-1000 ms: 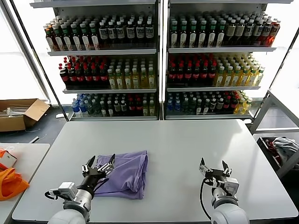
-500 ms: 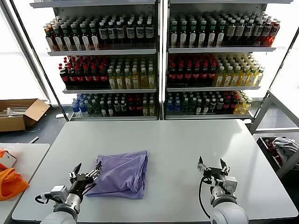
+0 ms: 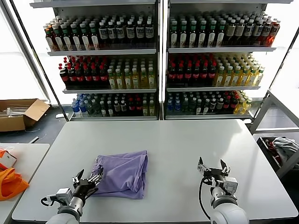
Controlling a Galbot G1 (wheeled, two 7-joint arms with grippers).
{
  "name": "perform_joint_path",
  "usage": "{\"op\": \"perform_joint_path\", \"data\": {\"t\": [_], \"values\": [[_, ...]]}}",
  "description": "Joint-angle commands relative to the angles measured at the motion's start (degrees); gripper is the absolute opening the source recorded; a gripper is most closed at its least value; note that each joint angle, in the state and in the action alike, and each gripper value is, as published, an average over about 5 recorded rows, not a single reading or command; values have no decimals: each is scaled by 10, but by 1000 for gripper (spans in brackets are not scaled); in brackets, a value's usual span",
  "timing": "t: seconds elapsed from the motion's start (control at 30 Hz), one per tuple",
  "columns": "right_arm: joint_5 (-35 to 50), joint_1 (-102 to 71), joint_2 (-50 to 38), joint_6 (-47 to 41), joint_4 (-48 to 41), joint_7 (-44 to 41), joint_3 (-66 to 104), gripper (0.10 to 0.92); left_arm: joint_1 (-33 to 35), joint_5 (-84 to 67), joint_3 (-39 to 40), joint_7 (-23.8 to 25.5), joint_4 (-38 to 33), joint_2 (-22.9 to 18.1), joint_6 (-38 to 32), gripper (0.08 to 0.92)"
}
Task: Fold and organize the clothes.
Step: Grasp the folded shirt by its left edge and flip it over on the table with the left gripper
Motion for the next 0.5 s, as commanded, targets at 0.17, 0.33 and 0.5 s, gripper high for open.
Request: {"op": "perform_joint_path", "data": {"t": [0.17,0.33,0.5], "values": [[0,-2,1,0,1,0,-1,823,3,2,4,13,18,-1,4,822],[0,-3,1,1,2,0,0,823,7,4,5,16,19,-1,3,756],[0,-4,2,1,6,0,-1,823,9,7,8,18,16,-3,3,619]]}}
